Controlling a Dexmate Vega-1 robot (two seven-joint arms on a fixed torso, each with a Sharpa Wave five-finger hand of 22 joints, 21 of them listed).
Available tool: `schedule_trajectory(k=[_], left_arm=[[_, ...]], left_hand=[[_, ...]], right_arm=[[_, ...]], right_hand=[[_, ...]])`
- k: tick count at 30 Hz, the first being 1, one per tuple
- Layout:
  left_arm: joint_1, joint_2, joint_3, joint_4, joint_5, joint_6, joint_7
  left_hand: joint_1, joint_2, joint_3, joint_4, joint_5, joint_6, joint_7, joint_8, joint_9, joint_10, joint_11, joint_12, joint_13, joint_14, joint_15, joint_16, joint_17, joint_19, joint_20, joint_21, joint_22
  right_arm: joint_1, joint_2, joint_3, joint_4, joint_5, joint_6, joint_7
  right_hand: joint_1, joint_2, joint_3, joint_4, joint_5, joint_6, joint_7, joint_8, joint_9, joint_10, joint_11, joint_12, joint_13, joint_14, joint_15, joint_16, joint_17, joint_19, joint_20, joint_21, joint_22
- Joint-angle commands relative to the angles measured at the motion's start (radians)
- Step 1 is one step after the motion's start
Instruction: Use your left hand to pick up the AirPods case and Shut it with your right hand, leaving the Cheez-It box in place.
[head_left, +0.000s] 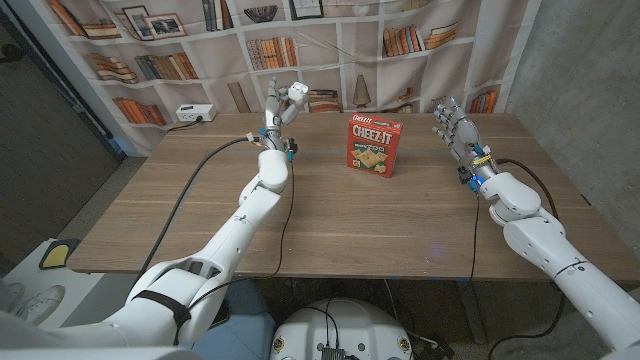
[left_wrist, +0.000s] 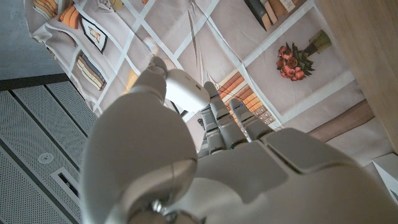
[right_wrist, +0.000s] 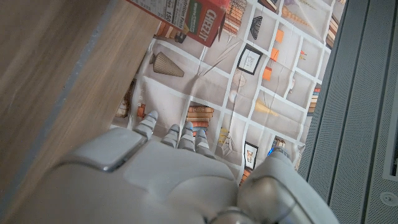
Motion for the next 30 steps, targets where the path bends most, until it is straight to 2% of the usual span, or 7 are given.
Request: schedule_trajectory(k=[1, 3, 8, 15, 18, 23, 30], left_arm=[[-0.009, -0.004, 0.015, 0.012, -0.016, -0.032, -0.036], [-0.004, -0.003, 0.015, -0.001, -0.009, -0.027, -0.026], [0.0, -0.005, 0.015, -0.012, -0.027, -0.039, -0.047], [-0.004, -0.007, 0.022, -0.004, -0.024, -0.058, -0.047], [-0.005, -0.01, 0.024, -0.001, -0.025, -0.057, -0.047], [-0.004, -0.013, 0.029, 0.0, -0.024, -0.053, -0.051], [-0.048, -0.036, 0.041, 0.091, -0.043, -0.113, -0.075]], left_hand=[[0.056, 0.067, 0.022, 0.022, 0.004, 0.0, 0.002, 0.0, 0.003, 0.235, -0.192, 0.194, 0.007, 0.057, -0.055, -0.003, 0.003, 0.001, 0.004, -0.004, 0.003], [0.056, 0.067, 0.022, 0.021, 0.004, 0.0, 0.002, 0.0, 0.003, 0.234, -0.192, 0.195, 0.009, 0.057, -0.056, -0.004, 0.004, 0.001, 0.004, -0.004, 0.003], [0.058, 0.068, 0.023, 0.021, 0.004, 0.0, 0.0, -0.001, 0.003, 0.23, -0.193, 0.195, 0.01, 0.057, -0.058, -0.005, 0.004, 0.002, 0.003, -0.003, 0.003], [0.06, 0.069, 0.024, 0.021, 0.003, 0.003, 0.0, -0.001, 0.003, 0.229, -0.193, 0.199, 0.012, 0.057, -0.058, -0.007, 0.006, 0.001, 0.001, -0.004, 0.003], [0.061, 0.071, 0.026, 0.022, 0.003, 0.002, 0.0, -0.002, 0.003, 0.226, -0.192, 0.2, 0.012, 0.056, -0.057, -0.011, 0.005, -0.002, -0.005, -0.005, 0.003], [0.063, 0.071, 0.026, 0.021, 0.003, 0.004, 0.001, -0.002, 0.003, 0.225, -0.191, 0.202, 0.012, 0.06, -0.061, -0.01, 0.007, -0.003, -0.007, -0.006, 0.003], [0.064, 0.071, 0.026, 0.022, 0.003, 0.005, 0.0, -0.002, 0.004, 0.225, -0.191, 0.204, 0.013, 0.064, -0.059, -0.011, 0.009, -0.003, -0.007, -0.006, 0.002]], right_arm=[[0.008, -0.011, 0.009, -0.034, -0.002, 0.007, 0.02], [0.01, -0.009, 0.011, -0.032, 0.001, 0.002, 0.017], [0.015, -0.016, 0.013, -0.036, -0.011, 0.007, 0.021], [0.032, -0.026, 0.009, -0.038, -0.01, 0.002, 0.045], [0.044, -0.019, 0.004, -0.026, -0.007, 0.01, 0.057], [0.053, -0.022, -0.003, -0.027, -0.01, 0.008, 0.067], [0.052, -0.028, -0.006, -0.038, -0.011, -0.003, 0.068]], right_hand=[[0.0, 0.007, 0.005, -0.004, -0.002, -0.009, 0.002, 0.0, 0.003, 0.001, 0.013, 0.007, 0.003, -0.064, 0.007, 0.005, 0.003, -0.001, 0.007, 0.006, 0.001], [0.0, 0.006, 0.005, -0.004, -0.003, -0.009, 0.002, 0.001, 0.003, 0.003, 0.032, 0.007, 0.003, -0.063, 0.019, 0.005, 0.003, -0.001, 0.008, 0.006, 0.001], [-0.001, 0.006, 0.005, -0.005, -0.003, -0.01, 0.0, 0.001, 0.003, 0.008, 0.046, 0.008, 0.004, -0.058, 0.03, 0.006, 0.003, 0.0, 0.015, 0.006, 0.001], [-0.001, 0.006, 0.004, -0.005, -0.003, -0.009, -0.003, 0.002, 0.003, 0.015, 0.052, 0.01, 0.004, -0.056, 0.034, 0.006, 0.003, -0.001, 0.017, 0.006, 0.001], [-0.002, 0.006, 0.004, -0.006, -0.003, -0.011, -0.011, 0.001, 0.003, 0.023, 0.063, 0.012, 0.004, -0.051, 0.048, 0.007, 0.003, -0.001, 0.024, 0.005, 0.001], [-0.002, 0.006, 0.005, -0.006, -0.003, -0.01, -0.018, 0.002, 0.003, 0.029, 0.059, 0.013, 0.004, -0.05, 0.05, 0.007, 0.003, 0.0, 0.027, 0.005, 0.001], [-0.002, 0.006, 0.005, -0.006, -0.003, -0.011, -0.02, 0.002, 0.003, 0.033, 0.064, 0.014, 0.004, -0.05, 0.05, 0.007, 0.003, -0.001, 0.029, 0.005, 0.001]])
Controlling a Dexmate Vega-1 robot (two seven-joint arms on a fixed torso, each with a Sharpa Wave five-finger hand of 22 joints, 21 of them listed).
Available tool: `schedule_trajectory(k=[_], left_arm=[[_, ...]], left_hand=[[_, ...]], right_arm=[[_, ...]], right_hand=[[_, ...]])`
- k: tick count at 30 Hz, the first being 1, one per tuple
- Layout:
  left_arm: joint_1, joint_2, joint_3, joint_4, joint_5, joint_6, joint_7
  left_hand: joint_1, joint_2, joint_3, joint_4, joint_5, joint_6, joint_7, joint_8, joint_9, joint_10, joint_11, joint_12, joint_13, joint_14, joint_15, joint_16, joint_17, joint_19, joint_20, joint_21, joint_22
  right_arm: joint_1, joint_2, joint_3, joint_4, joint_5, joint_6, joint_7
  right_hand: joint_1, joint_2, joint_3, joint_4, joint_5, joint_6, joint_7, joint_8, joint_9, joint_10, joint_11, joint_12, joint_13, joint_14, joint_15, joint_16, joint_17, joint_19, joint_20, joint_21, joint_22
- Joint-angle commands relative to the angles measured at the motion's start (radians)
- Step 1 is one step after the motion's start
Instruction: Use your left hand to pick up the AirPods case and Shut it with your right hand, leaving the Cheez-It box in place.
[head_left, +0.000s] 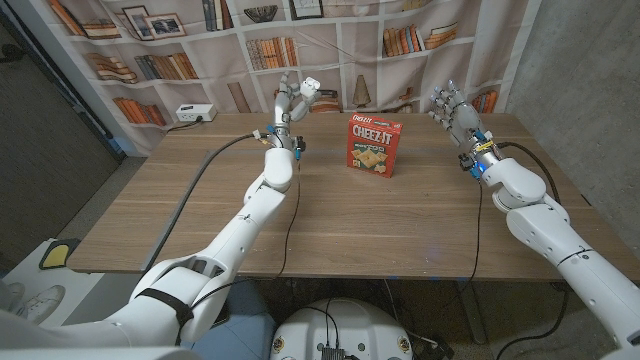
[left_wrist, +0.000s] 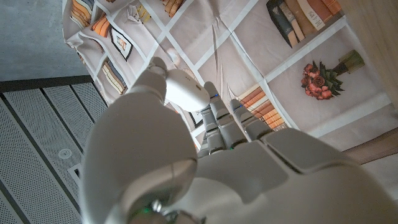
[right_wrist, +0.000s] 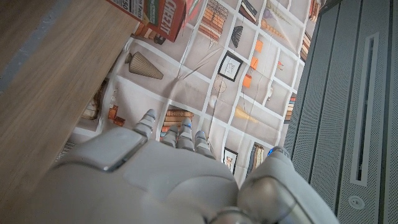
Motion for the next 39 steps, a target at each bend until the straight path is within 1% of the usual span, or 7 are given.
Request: schedule_trajectory(k=[1, 7, 9, 11, 13, 14, 39], left_arm=[[-0.047, -0.03, 0.017, 0.096, -0.019, -0.066, -0.025], [-0.076, -0.043, 0.027, 0.156, -0.015, -0.109, -0.03], [-0.075, -0.05, 0.025, 0.155, -0.012, -0.1, -0.017], [-0.087, -0.054, 0.024, 0.182, -0.034, -0.131, -0.047], [-0.088, -0.057, 0.026, 0.185, -0.012, -0.129, -0.018], [-0.09, -0.063, 0.022, 0.194, -0.036, -0.14, -0.04], [-0.099, -0.067, 0.031, 0.193, -0.037, -0.159, -0.075]], left_hand=[[0.065, 0.071, 0.026, 0.021, 0.004, 0.006, 0.0, -0.002, 0.001, 0.225, -0.191, 0.205, 0.013, 0.063, -0.06, -0.003, 0.005, 0.001, -0.003, 0.0, 0.002], [0.066, 0.071, 0.027, 0.022, 0.004, 0.007, 0.001, -0.001, 0.001, 0.224, -0.19, 0.206, 0.012, 0.064, -0.06, -0.005, 0.006, 0.001, -0.002, 0.0, 0.002], [0.068, 0.07, 0.027, 0.02, 0.004, 0.009, -0.002, -0.001, 0.001, 0.224, -0.19, 0.208, 0.013, 0.064, -0.061, -0.006, 0.006, 0.001, -0.003, -0.001, 0.002], [0.069, 0.07, 0.027, 0.02, 0.004, 0.01, -0.003, -0.001, 0.001, 0.223, -0.19, 0.207, 0.012, 0.064, -0.063, -0.006, 0.006, 0.001, -0.004, 0.0, 0.002], [0.068, 0.07, 0.025, 0.021, 0.003, 0.011, -0.004, -0.001, 0.001, 0.225, -0.19, 0.209, 0.011, 0.067, -0.061, -0.005, 0.008, 0.001, -0.004, -0.001, 0.002], [0.068, 0.07, 0.025, 0.021, 0.003, 0.012, -0.004, -0.001, 0.001, 0.225, -0.19, 0.208, 0.011, 0.068, -0.062, -0.004, 0.009, 0.002, -0.004, 0.0, 0.002], [0.072, 0.068, 0.022, 0.021, 0.003, 0.027, -0.002, 0.002, 0.001, 0.227, -0.191, 0.214, 0.004, 0.078, -0.059, -0.006, 0.014, 0.0, -0.002, -0.001, 0.002]], right_arm=[[0.009, -0.007, -0.01, -0.013, -0.004, -0.013, 0.009], [0.031, -0.004, -0.023, -0.011, 0.0, -0.004, 0.038], [0.036, -0.004, -0.027, -0.011, 0.0, -0.006, 0.042], [0.035, -0.002, -0.029, -0.015, -0.003, -0.013, 0.033], [0.039, 0.002, -0.032, -0.009, 0.004, -0.011, 0.041], [0.042, 0.001, -0.034, -0.007, 0.002, -0.013, 0.042], [0.096, 0.027, -0.076, 0.038, 0.004, 0.004, 0.084]], right_hand=[[-0.002, 0.006, 0.005, -0.007, -0.003, -0.004, -0.006, 0.002, 0.003, 0.005, 0.007, 0.01, 0.004, -0.051, 0.01, 0.007, 0.003, -0.003, 0.006, 0.005, 0.001], [-0.003, 0.006, 0.005, -0.007, -0.003, -0.005, -0.007, 0.002, 0.003, 0.009, 0.008, 0.011, 0.004, -0.049, 0.017, 0.007, 0.003, -0.003, 0.007, 0.005, 0.001], [-0.002, 0.006, 0.005, -0.007, -0.003, -0.007, -0.007, 0.001, 0.003, 0.009, 0.009, 0.01, 0.004, -0.049, 0.018, 0.007, 0.003, -0.003, 0.007, 0.005, 0.001], [-0.002, 0.007, 0.006, -0.007, -0.003, -0.009, -0.008, 0.001, 0.003, 0.015, 0.02, 0.012, 0.005, -0.046, 0.024, 0.008, 0.003, -0.003, 0.007, 0.004, 0.001], [-0.001, 0.008, 0.006, -0.008, -0.003, -0.01, -0.009, 0.001, 0.003, 0.017, 0.034, 0.011, 0.005, -0.043, 0.03, 0.008, 0.003, -0.002, 0.007, 0.005, 0.001], [-0.001, 0.008, 0.006, -0.008, -0.003, -0.011, -0.009, 0.001, 0.003, 0.019, 0.039, 0.012, 0.004, -0.042, 0.032, 0.008, 0.003, -0.001, 0.009, 0.005, 0.001], [0.0, 0.008, 0.008, -0.01, -0.003, -0.007, -0.012, 0.004, 0.004, 0.056, 0.057, 0.02, 0.003, -0.036, 0.048, 0.007, 0.002, -0.003, 0.013, 0.004, 0.001]])
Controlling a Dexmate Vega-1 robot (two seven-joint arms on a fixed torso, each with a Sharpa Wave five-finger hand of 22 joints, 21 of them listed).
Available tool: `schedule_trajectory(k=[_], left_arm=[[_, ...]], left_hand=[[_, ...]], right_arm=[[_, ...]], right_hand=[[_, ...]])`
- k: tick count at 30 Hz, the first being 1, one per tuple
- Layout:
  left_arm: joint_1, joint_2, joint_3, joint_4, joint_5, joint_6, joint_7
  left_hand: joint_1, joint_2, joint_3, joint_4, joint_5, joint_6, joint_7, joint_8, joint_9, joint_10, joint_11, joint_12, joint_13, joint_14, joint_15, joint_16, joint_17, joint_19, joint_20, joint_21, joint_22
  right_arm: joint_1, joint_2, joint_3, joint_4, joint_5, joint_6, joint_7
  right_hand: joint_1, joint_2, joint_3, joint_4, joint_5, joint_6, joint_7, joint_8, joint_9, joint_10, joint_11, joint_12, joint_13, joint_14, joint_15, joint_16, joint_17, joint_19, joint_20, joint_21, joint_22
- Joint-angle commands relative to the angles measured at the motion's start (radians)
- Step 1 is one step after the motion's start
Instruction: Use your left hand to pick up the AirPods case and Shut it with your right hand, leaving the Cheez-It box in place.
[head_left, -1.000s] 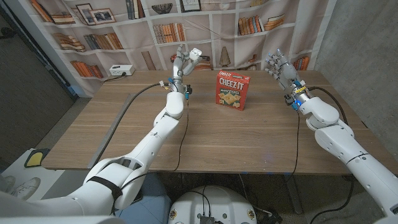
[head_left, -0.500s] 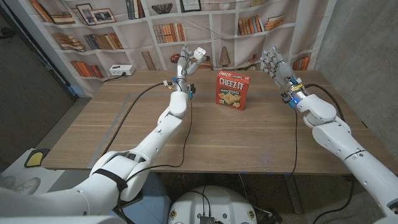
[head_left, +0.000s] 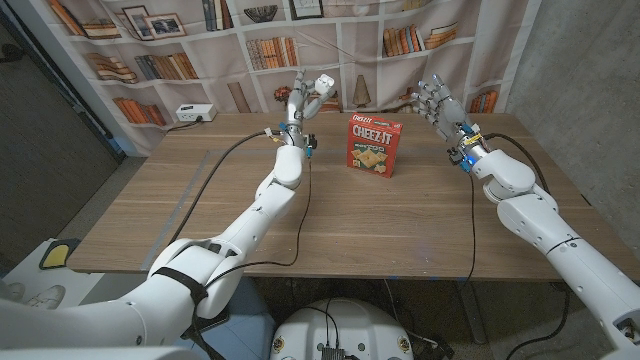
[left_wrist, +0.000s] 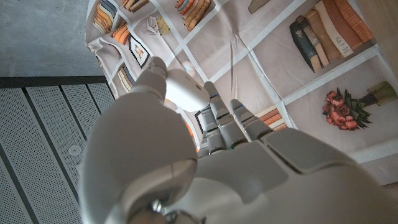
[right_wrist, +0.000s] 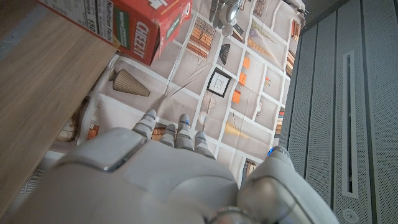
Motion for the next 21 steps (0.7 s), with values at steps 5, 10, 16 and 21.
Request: schedule_trajectory(k=[5, 10, 16, 21], left_arm=[[0.008, 0.003, 0.004, -0.025, 0.0, 0.001, -0.014], [0.013, 0.001, 0.004, -0.028, -0.005, -0.005, -0.014], [0.021, 0.005, 0.003, -0.04, -0.012, 0.0, -0.024], [0.021, 0.006, 0.0, -0.038, -0.018, -0.004, -0.029]], left_hand=[[0.072, 0.069, 0.022, 0.022, 0.008, 0.005, 0.001, 0.002, 0.002, 0.228, -0.191, 0.214, 0.003, 0.07, -0.061, 0.001, 0.003, -0.001, -0.001, -0.002, 0.002], [0.071, 0.069, 0.022, 0.023, 0.008, 0.007, 0.002, 0.001, 0.002, 0.226, -0.191, 0.215, 0.004, 0.07, -0.059, -0.002, 0.003, -0.001, -0.001, -0.002, 0.002], [0.07, 0.069, 0.021, 0.024, 0.007, 0.006, 0.001, 0.0, 0.002, 0.225, -0.191, 0.215, 0.001, 0.07, -0.059, -0.004, 0.004, -0.002, -0.001, -0.002, 0.002], [0.07, 0.069, 0.021, 0.024, 0.008, 0.007, 0.0, 0.0, 0.002, 0.225, -0.192, 0.216, 0.0, 0.071, -0.059, -0.005, 0.005, -0.003, -0.001, -0.002, 0.002]], right_arm=[[0.03, 0.006, -0.03, 0.013, -0.001, 0.004, 0.034], [0.032, 0.008, -0.036, 0.01, -0.004, 0.004, 0.034], [0.042, -0.001, -0.051, -0.009, -0.023, -0.016, 0.03], [0.057, 0.004, -0.061, -0.012, -0.041, -0.016, 0.023]], right_hand=[[0.0, 0.008, 0.004, -0.007, -0.004, 0.003, -0.005, 0.005, 0.001, 0.027, -0.003, 0.009, 0.003, -0.029, 0.009, 0.008, 0.003, 0.001, 0.008, 0.004, 0.001], [0.0, 0.009, 0.004, -0.007, -0.004, 0.004, -0.005, 0.005, 0.001, 0.034, -0.012, 0.01, 0.003, -0.026, 0.009, 0.009, 0.003, 0.0, 0.008, 0.004, 0.001], [0.0, 0.009, 0.004, -0.007, -0.004, 0.005, -0.006, 0.006, 0.001, 0.036, -0.012, 0.009, 0.004, -0.027, 0.011, 0.008, 0.003, 0.0, 0.008, 0.004, 0.001], [0.0, 0.009, 0.005, -0.008, -0.004, 0.004, -0.006, 0.005, 0.001, 0.036, -0.002, 0.007, 0.004, -0.027, 0.014, 0.008, 0.003, -0.001, 0.008, 0.003, 0.001]])
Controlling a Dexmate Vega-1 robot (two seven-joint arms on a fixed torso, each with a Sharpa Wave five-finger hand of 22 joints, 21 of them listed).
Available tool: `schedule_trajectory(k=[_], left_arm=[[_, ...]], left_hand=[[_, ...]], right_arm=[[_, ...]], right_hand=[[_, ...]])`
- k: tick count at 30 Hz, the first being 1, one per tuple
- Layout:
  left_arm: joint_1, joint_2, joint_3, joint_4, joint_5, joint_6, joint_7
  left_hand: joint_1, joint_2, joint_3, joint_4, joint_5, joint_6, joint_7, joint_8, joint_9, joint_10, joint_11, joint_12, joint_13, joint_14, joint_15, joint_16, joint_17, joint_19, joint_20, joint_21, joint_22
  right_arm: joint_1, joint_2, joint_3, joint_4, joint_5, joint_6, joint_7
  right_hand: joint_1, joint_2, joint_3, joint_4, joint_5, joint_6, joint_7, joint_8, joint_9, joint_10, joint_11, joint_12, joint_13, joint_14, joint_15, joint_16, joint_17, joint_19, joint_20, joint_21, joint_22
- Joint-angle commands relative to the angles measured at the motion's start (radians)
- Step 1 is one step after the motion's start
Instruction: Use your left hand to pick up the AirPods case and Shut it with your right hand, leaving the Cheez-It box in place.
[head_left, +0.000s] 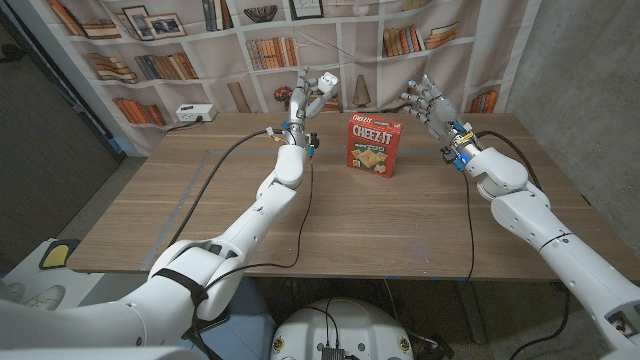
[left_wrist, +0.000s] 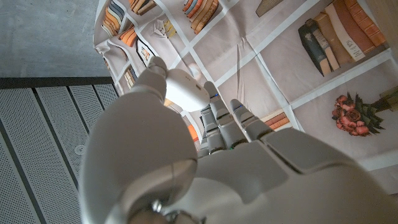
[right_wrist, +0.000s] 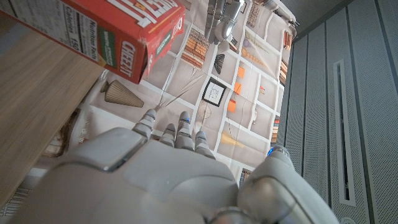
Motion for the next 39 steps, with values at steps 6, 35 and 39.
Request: schedule_trajectory(k=[6, 35, 39], left_arm=[[0.021, 0.013, -0.008, -0.034, -0.025, 0.011, -0.024], [0.03, 0.023, 0.003, -0.042, -0.022, -0.008, -0.034], [0.023, 0.015, 0.003, -0.02, -0.05, -0.025, -0.063]], left_hand=[[0.066, 0.073, 0.021, 0.024, 0.006, 0.008, 0.002, -0.001, 0.002, 0.224, -0.192, 0.216, -0.001, 0.072, -0.06, -0.002, 0.004, -0.003, -0.001, -0.002, 0.002], [0.062, 0.073, 0.016, 0.028, 0.006, 0.013, -0.001, -0.001, 0.002, 0.226, -0.192, 0.22, -0.004, 0.075, -0.058, -0.006, 0.011, -0.005, 0.002, -0.002, 0.002], [0.062, 0.073, 0.016, 0.028, 0.007, 0.014, -0.002, -0.001, 0.002, 0.224, -0.192, 0.219, -0.005, 0.076, -0.058, -0.007, 0.011, -0.005, 0.002, -0.002, 0.002]], right_arm=[[0.042, -0.004, -0.037, -0.028, -0.045, -0.023, -0.01], [0.095, 0.007, -0.065, 0.0, -0.051, -0.012, 0.032], [0.108, 0.012, -0.07, 0.012, -0.052, -0.004, 0.041]], right_hand=[[0.001, 0.01, 0.001, -0.004, -0.004, -0.002, -0.002, 0.005, 0.002, 0.009, 0.013, 0.007, 0.004, -0.027, 0.013, 0.008, 0.003, -0.001, 0.009, 0.004, 0.001], [0.003, 0.011, 0.004, -0.008, -0.005, 0.022, -0.014, 0.013, 0.001, 0.051, -0.029, 0.009, 0.001, -0.016, 0.006, 0.011, 0.003, 0.002, -0.002, 0.005, 0.001], [0.003, 0.01, 0.004, -0.008, -0.006, 0.023, -0.014, 0.012, 0.001, 0.053, -0.021, 0.007, 0.001, -0.016, 0.005, 0.011, 0.003, 0.002, -0.002, 0.005, 0.001]])
